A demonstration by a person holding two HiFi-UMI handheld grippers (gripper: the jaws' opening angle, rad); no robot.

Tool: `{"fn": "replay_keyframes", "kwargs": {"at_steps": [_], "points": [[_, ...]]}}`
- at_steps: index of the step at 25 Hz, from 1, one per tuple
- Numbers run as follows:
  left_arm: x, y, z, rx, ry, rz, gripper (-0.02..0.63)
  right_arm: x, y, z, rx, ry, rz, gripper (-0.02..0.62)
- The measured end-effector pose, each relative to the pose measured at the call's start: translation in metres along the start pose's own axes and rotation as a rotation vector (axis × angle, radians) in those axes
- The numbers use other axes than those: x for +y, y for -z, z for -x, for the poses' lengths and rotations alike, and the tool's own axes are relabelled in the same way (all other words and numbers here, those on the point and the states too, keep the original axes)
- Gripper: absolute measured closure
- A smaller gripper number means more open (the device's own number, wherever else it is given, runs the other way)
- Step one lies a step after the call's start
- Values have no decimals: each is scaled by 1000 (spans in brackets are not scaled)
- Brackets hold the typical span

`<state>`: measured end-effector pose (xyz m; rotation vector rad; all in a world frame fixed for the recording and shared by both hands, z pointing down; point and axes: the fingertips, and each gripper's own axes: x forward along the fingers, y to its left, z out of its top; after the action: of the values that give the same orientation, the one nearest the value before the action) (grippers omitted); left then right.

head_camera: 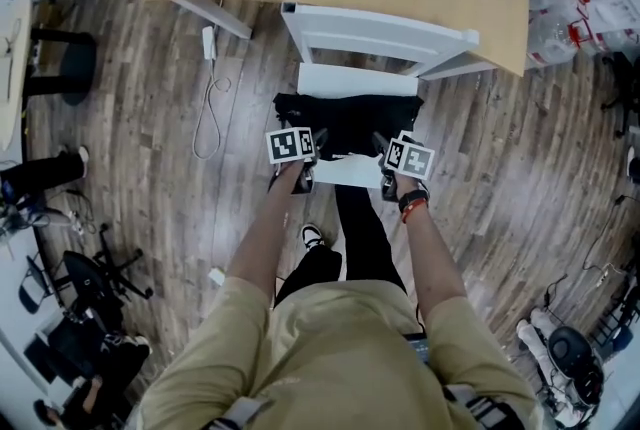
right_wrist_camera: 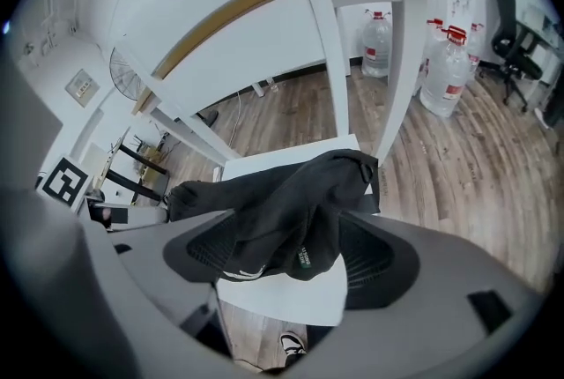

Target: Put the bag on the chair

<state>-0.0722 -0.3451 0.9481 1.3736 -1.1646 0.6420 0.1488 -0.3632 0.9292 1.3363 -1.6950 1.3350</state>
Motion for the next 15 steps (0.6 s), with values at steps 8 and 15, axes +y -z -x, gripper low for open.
{"fn": "replay_keyframes", "kwargs": {"at_steps": [8,15], "points": [[-16,20,59,-75,9,-62,198,21,16,55,-88,-43,-14,233],[-23,49,122,-228,46,-18,206,56,31,117,-184,-96,-46,233]]}}
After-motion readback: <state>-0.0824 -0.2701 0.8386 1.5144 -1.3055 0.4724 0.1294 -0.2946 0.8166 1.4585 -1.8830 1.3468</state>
